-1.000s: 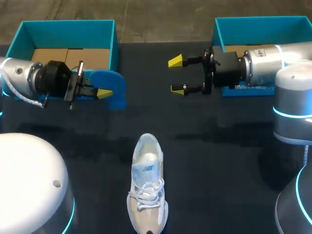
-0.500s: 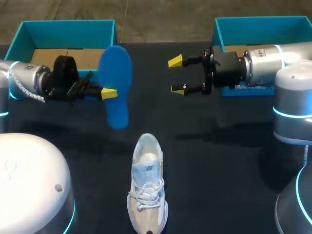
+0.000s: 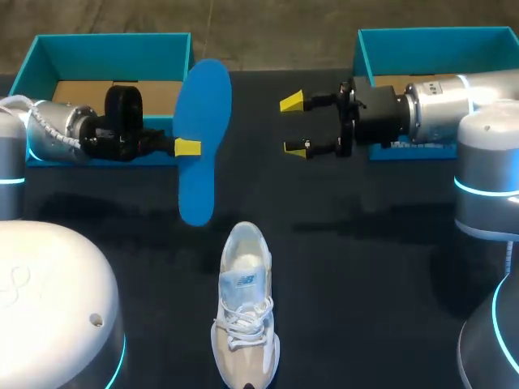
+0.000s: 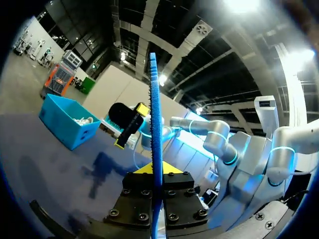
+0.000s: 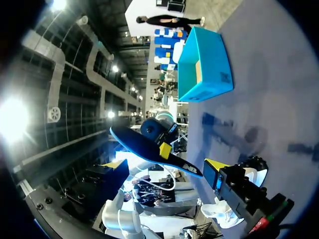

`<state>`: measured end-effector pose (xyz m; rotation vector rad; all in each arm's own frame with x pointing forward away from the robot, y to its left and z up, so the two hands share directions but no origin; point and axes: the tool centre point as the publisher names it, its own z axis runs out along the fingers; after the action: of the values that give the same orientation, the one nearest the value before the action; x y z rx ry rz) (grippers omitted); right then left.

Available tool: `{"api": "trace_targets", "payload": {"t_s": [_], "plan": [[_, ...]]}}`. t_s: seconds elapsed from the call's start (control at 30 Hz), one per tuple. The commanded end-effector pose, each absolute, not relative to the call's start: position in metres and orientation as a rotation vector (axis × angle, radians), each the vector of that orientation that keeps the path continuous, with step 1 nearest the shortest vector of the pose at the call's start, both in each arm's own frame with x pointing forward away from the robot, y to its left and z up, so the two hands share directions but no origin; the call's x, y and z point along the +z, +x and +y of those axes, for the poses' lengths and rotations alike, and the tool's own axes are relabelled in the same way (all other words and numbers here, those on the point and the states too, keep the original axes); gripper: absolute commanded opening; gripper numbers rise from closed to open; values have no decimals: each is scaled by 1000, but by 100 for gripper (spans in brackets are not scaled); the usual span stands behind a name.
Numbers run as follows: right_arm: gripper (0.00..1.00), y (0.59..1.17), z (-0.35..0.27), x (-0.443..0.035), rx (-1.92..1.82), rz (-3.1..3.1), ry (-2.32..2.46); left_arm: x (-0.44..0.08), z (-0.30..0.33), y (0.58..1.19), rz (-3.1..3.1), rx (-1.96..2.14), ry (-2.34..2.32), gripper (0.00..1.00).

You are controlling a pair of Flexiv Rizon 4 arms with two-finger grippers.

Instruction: Take the shoe out of the shoebox, open the shoe tongue, remove and reinsert the insole, then place the shoe into the shoebox

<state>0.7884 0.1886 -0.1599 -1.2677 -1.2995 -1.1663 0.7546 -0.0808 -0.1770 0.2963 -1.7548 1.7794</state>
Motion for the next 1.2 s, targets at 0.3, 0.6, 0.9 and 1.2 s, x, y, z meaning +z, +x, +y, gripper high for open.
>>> {"api": "trace_targets", "payload": {"t_s": [0.3, 0.6, 0.9, 1.2], "plan": [[100, 787, 189, -160, -1168, -1298, -1270, -189, -88, 765, -1507, 1574, 684, 0], [100, 787, 189, -160, -1168, -1298, -1270, -196, -92, 762, -1382, 1404, 894, 0], [100, 787, 189, -160, -1168, -1298, -1270, -203, -100, 764, -1304, 1402, 1006, 0], [100, 787, 189, -160, -1168, -1298, -1270, -208, -117, 769, -1223, 1394, 1078, 0]]}}
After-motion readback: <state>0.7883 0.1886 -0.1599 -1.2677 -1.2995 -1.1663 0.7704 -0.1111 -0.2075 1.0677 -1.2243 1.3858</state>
